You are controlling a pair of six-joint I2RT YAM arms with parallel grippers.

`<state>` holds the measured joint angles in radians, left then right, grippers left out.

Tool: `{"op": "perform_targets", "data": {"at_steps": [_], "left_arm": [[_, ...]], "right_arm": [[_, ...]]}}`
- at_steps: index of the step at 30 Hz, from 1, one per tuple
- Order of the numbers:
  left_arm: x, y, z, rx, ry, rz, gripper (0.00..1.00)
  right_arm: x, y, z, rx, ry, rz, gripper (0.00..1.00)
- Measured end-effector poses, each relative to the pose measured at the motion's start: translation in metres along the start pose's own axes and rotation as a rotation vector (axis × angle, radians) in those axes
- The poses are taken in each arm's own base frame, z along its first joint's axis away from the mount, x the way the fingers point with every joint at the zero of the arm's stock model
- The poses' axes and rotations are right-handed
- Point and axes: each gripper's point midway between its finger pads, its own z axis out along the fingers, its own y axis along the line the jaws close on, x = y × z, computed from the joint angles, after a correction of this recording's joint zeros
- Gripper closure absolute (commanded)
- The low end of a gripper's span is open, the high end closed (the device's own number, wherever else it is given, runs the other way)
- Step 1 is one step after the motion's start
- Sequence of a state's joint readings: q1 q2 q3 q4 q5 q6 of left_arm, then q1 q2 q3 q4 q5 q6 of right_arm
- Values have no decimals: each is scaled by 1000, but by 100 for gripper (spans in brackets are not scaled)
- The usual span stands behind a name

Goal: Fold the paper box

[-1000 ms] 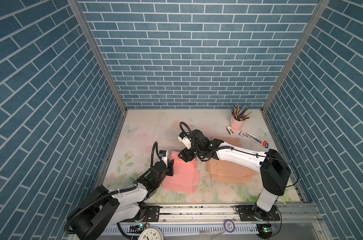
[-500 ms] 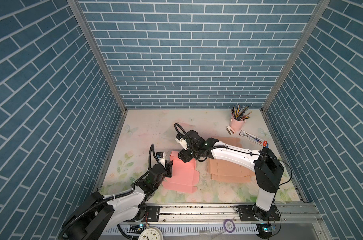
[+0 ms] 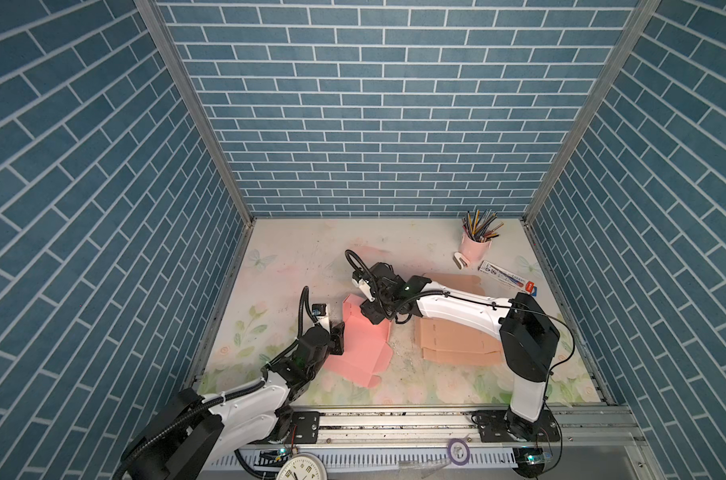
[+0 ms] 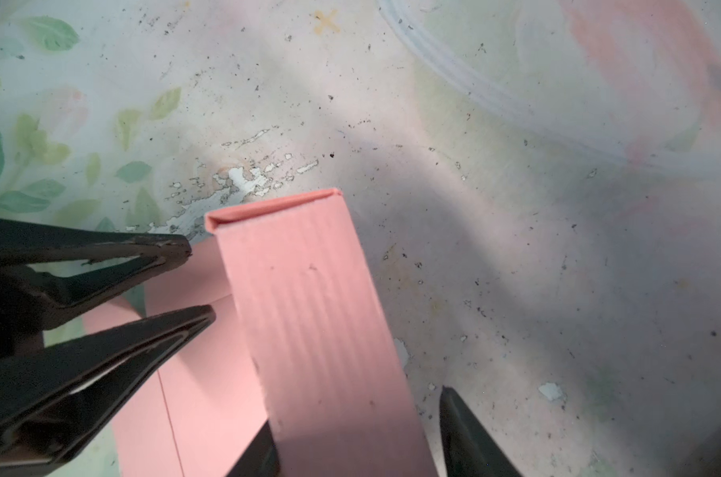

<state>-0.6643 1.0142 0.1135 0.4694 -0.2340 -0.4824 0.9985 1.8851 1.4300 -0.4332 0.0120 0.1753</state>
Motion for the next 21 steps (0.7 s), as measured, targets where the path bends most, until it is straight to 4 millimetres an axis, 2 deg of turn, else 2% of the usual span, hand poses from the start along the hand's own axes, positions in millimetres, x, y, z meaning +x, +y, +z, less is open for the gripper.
{"op": "perform_targets", "data": {"at_steps": [6,12,21], "left_arm": [[-16,-9,2,-15,23,-34,48],[-31,-26,2,3,91,-78,42],[-36,-37,-12,-5,211,-132,32]], "right_arm": [[-1,-16,0,18,1,30,49],[-2,-38,1,41,-1,79,48],[8,-67,5,71,16,156,48]]}}
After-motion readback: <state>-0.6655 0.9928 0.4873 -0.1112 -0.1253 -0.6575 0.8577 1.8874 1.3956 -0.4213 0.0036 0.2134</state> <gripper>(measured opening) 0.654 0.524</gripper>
